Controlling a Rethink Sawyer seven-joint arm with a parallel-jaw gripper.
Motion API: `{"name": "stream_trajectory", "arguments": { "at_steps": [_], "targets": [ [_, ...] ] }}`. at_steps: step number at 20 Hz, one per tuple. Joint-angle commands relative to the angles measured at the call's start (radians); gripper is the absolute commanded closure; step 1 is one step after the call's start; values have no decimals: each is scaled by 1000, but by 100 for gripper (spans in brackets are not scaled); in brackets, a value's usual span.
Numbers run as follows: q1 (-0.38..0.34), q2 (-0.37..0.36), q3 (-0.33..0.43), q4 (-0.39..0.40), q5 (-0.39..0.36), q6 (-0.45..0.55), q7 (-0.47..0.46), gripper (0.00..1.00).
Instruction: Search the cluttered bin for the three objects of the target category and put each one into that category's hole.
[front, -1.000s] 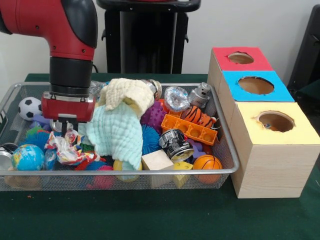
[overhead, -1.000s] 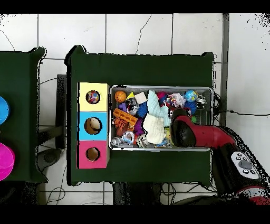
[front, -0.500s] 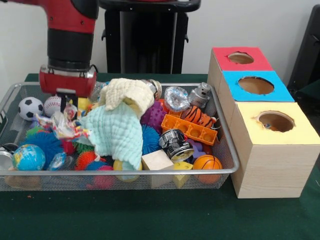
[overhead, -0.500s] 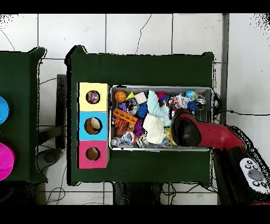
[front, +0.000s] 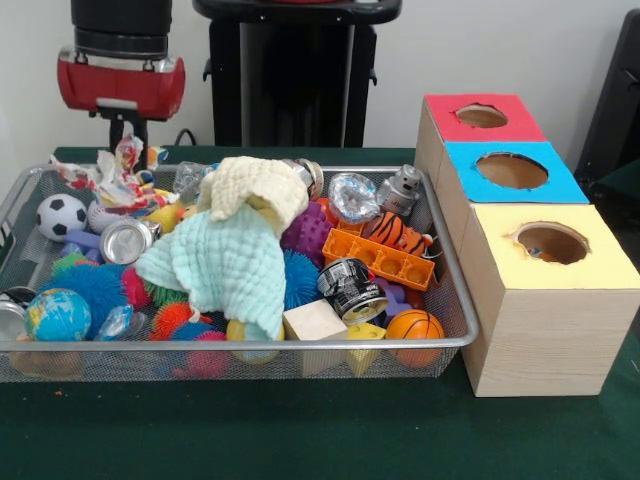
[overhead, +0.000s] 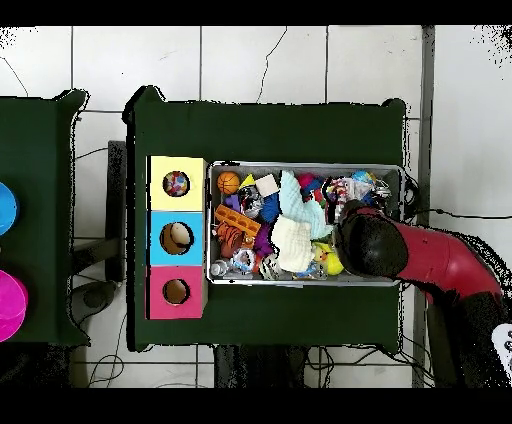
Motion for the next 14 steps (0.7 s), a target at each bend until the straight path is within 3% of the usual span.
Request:
{"name": "stream_trajectory", "arguments": {
  "at_steps": [1, 6, 14],
  "targets": [
    [6, -32, 141, 112, 33, 18, -9, 100],
    [23, -53, 184, 166, 61, -22, 39, 100],
    [69, -102, 208, 235, 194, -3, 154, 100]
  ]
}}
